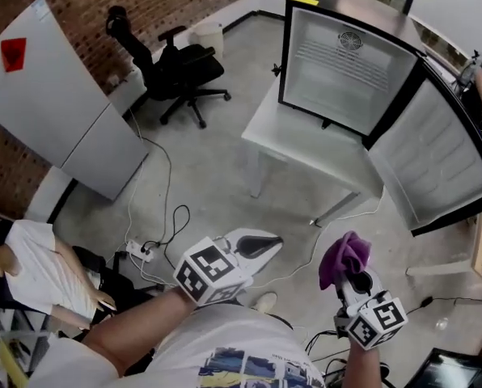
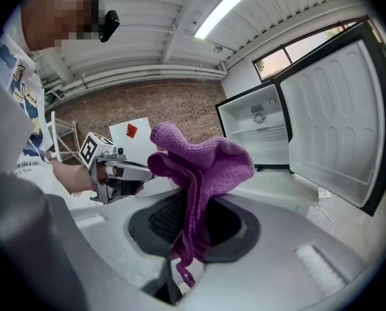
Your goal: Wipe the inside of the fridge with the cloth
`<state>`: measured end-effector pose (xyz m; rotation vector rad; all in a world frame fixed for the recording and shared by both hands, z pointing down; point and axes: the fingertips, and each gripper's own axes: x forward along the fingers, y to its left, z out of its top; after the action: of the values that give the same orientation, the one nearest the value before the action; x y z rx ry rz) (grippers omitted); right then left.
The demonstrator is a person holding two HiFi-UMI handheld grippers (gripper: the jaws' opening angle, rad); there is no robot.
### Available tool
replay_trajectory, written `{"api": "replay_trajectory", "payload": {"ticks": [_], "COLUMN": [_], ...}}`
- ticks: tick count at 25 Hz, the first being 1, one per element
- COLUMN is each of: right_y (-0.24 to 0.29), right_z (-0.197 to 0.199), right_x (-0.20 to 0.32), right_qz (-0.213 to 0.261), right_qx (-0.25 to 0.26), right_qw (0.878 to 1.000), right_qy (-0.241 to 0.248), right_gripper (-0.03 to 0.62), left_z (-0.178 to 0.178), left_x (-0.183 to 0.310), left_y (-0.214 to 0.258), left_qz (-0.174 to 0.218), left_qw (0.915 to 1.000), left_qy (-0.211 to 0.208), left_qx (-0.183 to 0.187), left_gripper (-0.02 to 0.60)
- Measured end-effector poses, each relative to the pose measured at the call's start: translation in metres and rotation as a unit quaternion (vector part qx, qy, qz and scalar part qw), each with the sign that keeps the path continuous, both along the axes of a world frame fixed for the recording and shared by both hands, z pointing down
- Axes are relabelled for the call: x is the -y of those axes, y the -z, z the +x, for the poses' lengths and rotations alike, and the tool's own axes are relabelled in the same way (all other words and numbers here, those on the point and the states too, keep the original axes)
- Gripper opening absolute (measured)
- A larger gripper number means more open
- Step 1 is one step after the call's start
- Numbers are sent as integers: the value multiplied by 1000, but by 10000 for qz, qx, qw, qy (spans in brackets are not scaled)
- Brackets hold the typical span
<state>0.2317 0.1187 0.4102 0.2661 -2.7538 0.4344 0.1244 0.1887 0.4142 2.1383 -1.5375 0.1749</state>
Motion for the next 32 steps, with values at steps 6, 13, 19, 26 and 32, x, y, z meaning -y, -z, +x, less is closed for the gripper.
{"api": "replay_trajectory", "payload": {"ticks": [6, 13, 19, 26, 32], "right_y": [-10, -2, 19, 37, 44], "right_z": [-12, -25, -62, -116, -161], "right_x": [6, 47, 83, 129, 160], "right_qz": [42, 242, 503, 877, 1072], "right_qx": [60, -7, 17, 8, -50], "right_qw": [9996, 9994, 9941, 9801, 9669], "right_qy": [257, -257, -964, -1781, -2315], "right_gripper": [71, 71, 70, 71, 69], "left_z": [-18, -40, -81, -136, -189], "left_x": [-9, 43, 85, 105, 111], "left_y": [-2, 5, 31, 44, 42], "left_qz": [-60, 102, 507, 706, 694], "left_qw": [9987, 9998, 9977, 9930, 9917], "left_qy": [505, 137, -430, -945, -1078], "left_qx": [22, 49, 141, 97, 8], "left_gripper": [5, 5, 5, 5, 5]}}
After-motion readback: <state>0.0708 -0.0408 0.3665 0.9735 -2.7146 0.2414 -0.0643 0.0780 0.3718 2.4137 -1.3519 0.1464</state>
